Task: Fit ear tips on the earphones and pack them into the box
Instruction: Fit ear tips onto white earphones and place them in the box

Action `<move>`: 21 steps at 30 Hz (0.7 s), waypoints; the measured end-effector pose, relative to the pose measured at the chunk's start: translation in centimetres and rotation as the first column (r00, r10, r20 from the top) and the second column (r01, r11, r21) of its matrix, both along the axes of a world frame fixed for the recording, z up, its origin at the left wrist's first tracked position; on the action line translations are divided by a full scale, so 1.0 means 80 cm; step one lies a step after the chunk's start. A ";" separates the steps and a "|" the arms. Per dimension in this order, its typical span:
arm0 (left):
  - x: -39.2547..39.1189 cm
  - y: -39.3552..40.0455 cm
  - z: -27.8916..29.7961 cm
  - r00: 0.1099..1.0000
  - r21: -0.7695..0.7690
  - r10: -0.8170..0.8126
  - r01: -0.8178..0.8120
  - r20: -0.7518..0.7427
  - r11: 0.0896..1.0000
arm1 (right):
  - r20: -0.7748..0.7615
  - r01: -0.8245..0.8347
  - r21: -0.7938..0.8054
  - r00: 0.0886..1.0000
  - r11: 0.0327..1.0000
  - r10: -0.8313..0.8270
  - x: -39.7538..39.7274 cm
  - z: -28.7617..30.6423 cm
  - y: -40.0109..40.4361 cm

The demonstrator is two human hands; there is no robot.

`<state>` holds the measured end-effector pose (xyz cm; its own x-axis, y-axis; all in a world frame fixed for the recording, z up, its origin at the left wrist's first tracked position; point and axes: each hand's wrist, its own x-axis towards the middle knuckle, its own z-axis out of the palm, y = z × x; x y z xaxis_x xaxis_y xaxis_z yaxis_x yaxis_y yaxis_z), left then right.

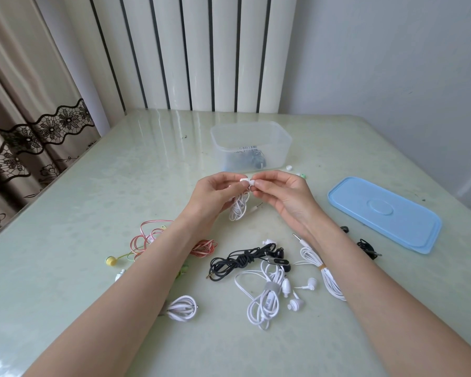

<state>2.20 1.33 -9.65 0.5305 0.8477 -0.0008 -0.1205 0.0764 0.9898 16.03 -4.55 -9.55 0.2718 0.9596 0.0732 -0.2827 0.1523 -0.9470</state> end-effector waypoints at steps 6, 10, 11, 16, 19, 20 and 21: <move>-0.003 0.001 0.000 1.000 0.000 -0.003 0.003 0.013 1.000 | 0.000 0.015 -0.003 1.000 1.000 -0.015 0.000 -0.001 -0.001; -0.002 0.002 0.000 0.998 -0.033 -0.028 0.029 0.059 0.999 | -0.002 0.023 0.013 1.000 1.000 -0.023 0.000 0.000 -0.001; -0.002 0.002 0.001 0.997 -0.055 -0.040 0.044 0.070 0.998 | -0.009 0.021 0.018 1.000 1.000 -0.021 -0.001 0.000 -0.001; -0.006 0.004 0.001 0.993 -0.124 -0.091 0.100 0.075 0.987 | -0.036 0.013 0.038 0.999 0.999 -0.012 -0.003 0.002 -0.002; -0.006 0.004 0.000 0.993 -0.140 -0.112 0.118 0.047 0.983 | -0.002 0.018 0.025 1.000 1.000 -0.018 -0.002 0.002 -0.002; -0.007 0.004 -0.001 0.993 -0.141 -0.113 0.118 0.040 0.983 | 0.003 0.020 0.019 1.000 1.000 -0.020 -0.002 0.001 -0.003; -0.007 0.003 -0.002 0.993 -0.141 -0.112 0.115 0.035 0.983 | 0.006 0.022 0.015 1.000 1.000 -0.022 -0.002 -0.001 -0.003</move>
<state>1.68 1.61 -9.79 0.6248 0.7741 -0.1018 -0.1297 0.2315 0.9642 15.84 -4.77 -9.59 0.2926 0.9521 0.0890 -0.2734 0.1725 -0.9463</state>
